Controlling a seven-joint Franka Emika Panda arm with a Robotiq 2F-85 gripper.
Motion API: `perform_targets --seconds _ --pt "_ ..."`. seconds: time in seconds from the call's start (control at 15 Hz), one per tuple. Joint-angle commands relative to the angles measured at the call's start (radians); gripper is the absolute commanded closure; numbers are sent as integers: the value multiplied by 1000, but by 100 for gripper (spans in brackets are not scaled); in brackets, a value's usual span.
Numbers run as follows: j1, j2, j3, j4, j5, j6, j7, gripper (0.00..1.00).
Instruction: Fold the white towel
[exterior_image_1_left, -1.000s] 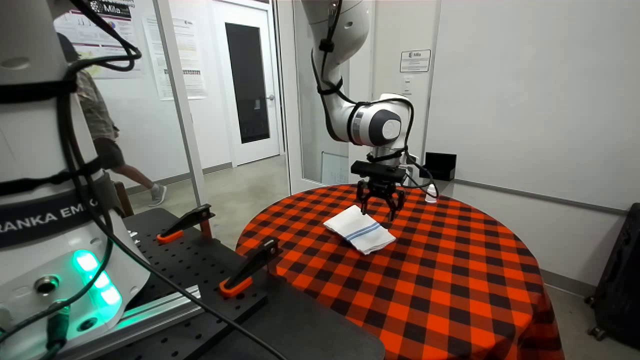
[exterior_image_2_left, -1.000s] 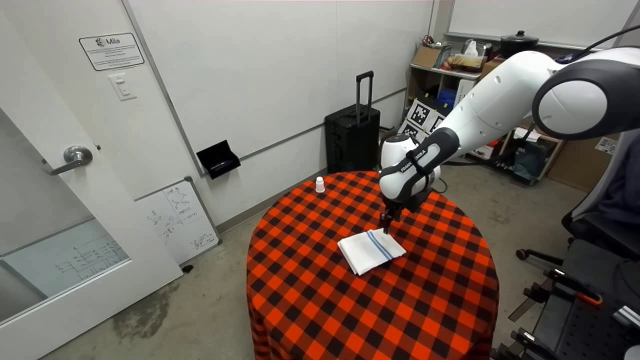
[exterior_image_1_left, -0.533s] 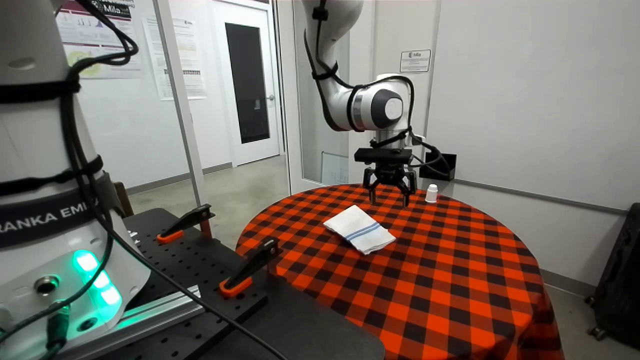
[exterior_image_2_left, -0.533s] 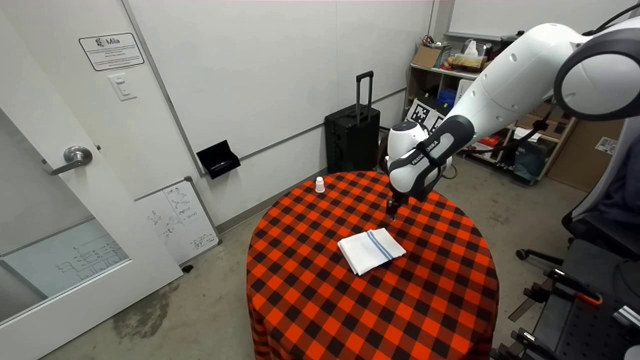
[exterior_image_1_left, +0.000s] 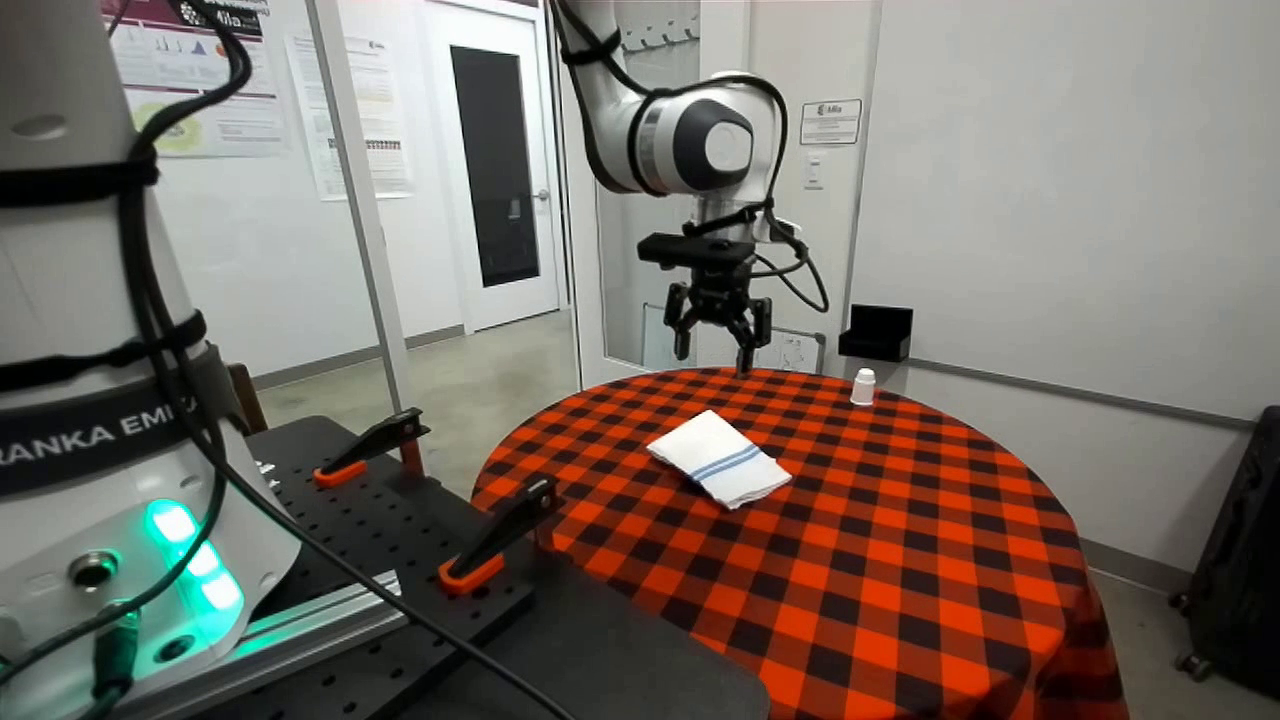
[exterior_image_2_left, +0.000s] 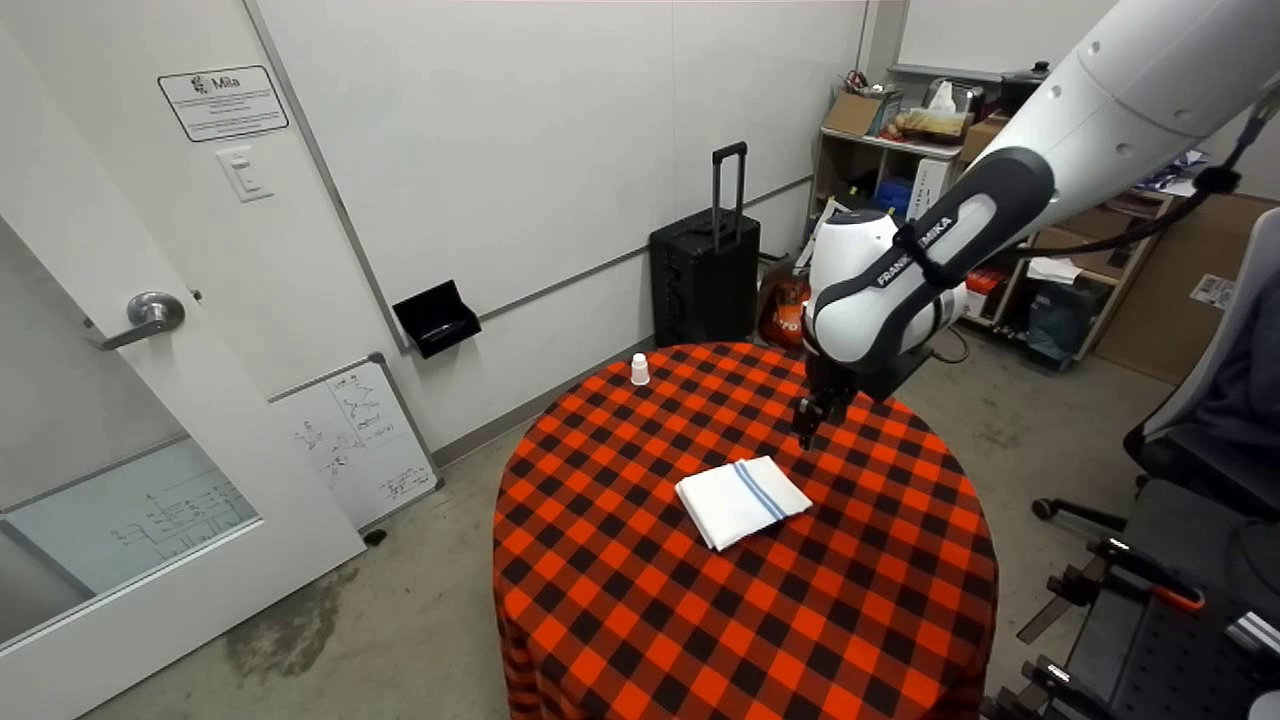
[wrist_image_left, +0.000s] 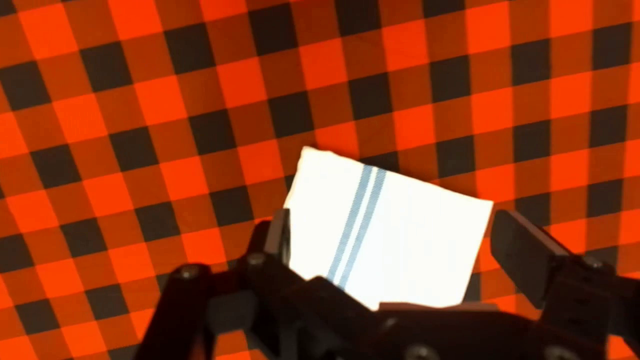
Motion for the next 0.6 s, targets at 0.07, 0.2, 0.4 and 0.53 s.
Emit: perform_targets --seconds 0.07,0.2,0.4,0.53 --pt "-27 -303 74 -277 86 22 -106 0" --pt "1 -415 69 -350 80 15 -104 0" --pt "31 -371 39 -296 65 -7 -74 0" --pt "38 -375 34 -298 64 -8 -73 0"
